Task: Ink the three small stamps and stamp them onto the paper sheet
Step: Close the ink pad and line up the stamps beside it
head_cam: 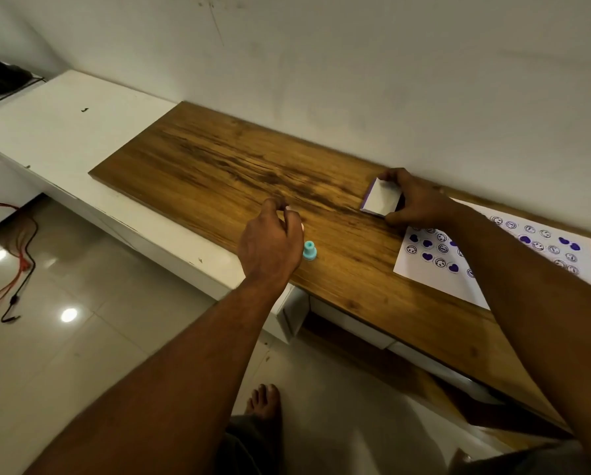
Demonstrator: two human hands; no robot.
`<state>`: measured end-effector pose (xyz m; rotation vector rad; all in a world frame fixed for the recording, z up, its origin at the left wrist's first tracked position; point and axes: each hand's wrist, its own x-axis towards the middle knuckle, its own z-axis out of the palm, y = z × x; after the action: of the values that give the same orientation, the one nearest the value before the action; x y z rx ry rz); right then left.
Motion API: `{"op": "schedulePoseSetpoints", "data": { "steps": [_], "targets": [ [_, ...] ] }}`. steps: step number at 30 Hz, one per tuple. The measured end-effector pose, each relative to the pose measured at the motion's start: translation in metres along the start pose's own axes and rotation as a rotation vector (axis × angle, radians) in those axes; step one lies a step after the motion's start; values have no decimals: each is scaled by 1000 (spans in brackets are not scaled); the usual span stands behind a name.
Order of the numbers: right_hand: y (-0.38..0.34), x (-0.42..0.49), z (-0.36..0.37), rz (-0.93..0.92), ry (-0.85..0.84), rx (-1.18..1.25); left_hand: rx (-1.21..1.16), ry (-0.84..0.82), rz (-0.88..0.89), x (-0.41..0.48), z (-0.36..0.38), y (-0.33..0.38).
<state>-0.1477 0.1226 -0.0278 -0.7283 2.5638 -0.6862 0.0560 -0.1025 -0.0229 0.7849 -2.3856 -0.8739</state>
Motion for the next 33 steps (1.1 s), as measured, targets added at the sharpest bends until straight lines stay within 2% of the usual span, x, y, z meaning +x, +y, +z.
{"op": "schedulePoseSetpoints", "data": {
  "steps": [3,5,10,11,13,17,24,28,33],
  "targets": [
    [0,1,-1,12,-20,3,5,6,-11,0,0,-1],
    [-1,-1,-3,-10,29,-14,12,12,-17,1,0,-2],
    [-27,-8,-10,-129,439,188,10,17,-38,3,-4,-3],
    [-37,-8,-10,-167,479,197,11,21,-55,4,-5,-4],
    [-61,-7,-5,-263,409,151,25,16,-98,7,-8,-8],
    [-109,-1,28,-410,24,30,106,-56,-179,13,-16,-18],
    [-133,14,72,-446,-85,-128,176,-166,-188,14,-18,-31],
    [-132,19,77,-425,-48,-170,178,-165,-194,15,-15,-33],
    [-111,42,69,-263,283,-269,188,-178,-166,10,-10,-37]
  ]
}}
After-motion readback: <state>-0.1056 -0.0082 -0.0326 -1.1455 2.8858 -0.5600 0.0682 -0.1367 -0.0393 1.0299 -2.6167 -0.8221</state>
